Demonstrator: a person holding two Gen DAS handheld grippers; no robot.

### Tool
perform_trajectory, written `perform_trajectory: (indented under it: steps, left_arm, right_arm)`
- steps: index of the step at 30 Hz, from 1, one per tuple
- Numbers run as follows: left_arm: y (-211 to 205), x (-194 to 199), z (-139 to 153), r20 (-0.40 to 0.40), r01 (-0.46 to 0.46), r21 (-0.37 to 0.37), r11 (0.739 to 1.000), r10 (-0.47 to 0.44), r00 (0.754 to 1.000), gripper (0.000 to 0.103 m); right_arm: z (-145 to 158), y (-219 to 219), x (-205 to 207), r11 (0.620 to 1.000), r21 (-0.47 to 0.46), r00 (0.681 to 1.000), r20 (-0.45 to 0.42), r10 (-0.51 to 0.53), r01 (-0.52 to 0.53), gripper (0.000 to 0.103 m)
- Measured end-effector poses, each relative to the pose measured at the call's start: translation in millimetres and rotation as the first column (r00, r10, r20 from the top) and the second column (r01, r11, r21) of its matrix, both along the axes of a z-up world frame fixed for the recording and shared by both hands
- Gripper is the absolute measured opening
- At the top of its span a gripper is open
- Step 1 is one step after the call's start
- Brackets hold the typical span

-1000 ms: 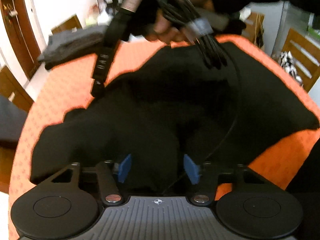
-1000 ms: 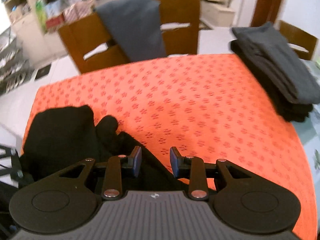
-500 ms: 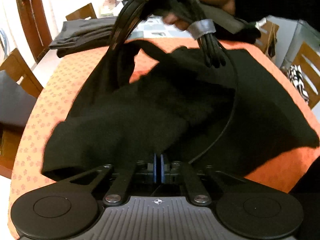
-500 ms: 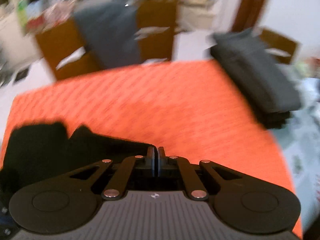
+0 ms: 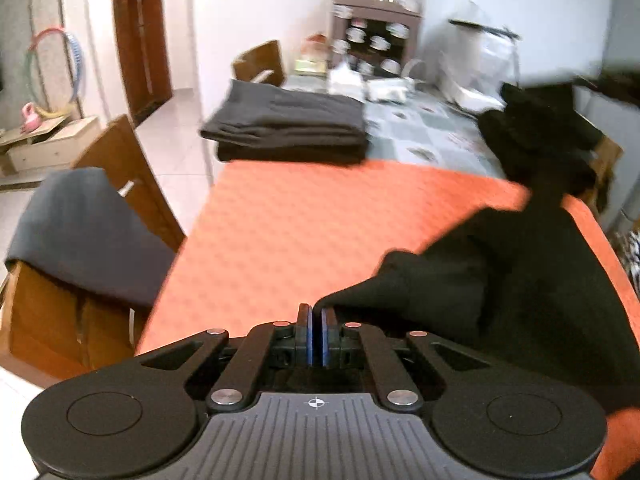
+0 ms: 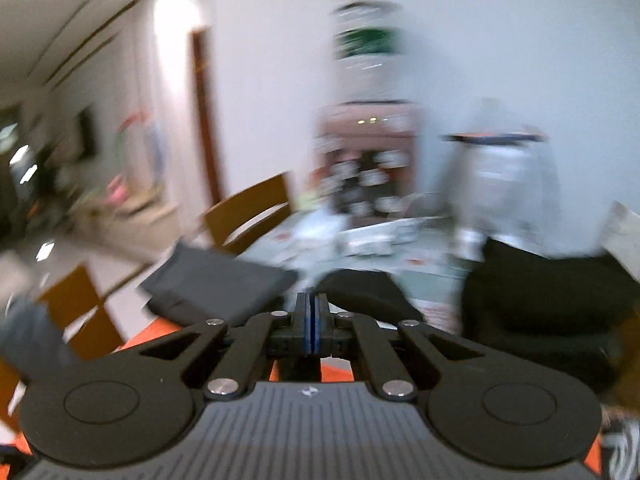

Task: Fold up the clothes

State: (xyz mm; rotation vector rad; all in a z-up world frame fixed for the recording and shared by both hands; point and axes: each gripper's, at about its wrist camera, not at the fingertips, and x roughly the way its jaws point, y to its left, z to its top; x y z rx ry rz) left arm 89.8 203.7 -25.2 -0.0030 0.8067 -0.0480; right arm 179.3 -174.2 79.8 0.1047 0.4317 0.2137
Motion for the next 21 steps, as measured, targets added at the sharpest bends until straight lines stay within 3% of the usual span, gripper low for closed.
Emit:
perform_trajectory:
  steps: [4, 10, 15, 19, 21]
  left_arm:
    - [18.5, 24.8, 6.2, 0.008, -0.036, 0.018, 0.999, 0.036, 0.999, 0.007]
    - [29.0, 56.6, -4.1, -0.014, -0.05, 0.051, 0.997, 0.051, 0.999, 0.007]
    - [40.6, 70.8, -14.5, -0.041, -0.059, 0.041, 0.997, 0.061, 0.997, 0.007]
    - [49.9, 82.1, -22.9, -0.062, -0.067, 0.034, 0.997, 0.069, 0.996, 0.007]
    - [54.5, 87.5, -27.0, -0.072, -0.069, 0.03, 0.997, 0.071, 0.995, 0.007]
  right_arm:
    - [-15.1, -52.6, -63.3, 0.983, 0.069, 0.985, -0.038, -0.166, 0.168, 0.003]
    - [-82.6, -74.1, -139.2, 0.972, 0.047, 0.931, -0.301, -0.205, 0.229, 0.003]
    - [-107.2, -55.9, -149.5, 0.999, 0.004, 0.888, -0.457, -0.045, 0.053, 0.006]
    - [-123.6, -39.9, -155.0, 0.994, -0.005, 0.817, -0.57, 0.084, -0.106, 0.022]
    - [-115.9, -25.5, -152.5, 0.98, -0.01, 0.813, -0.56, 0.159, -0.198, 0.026]
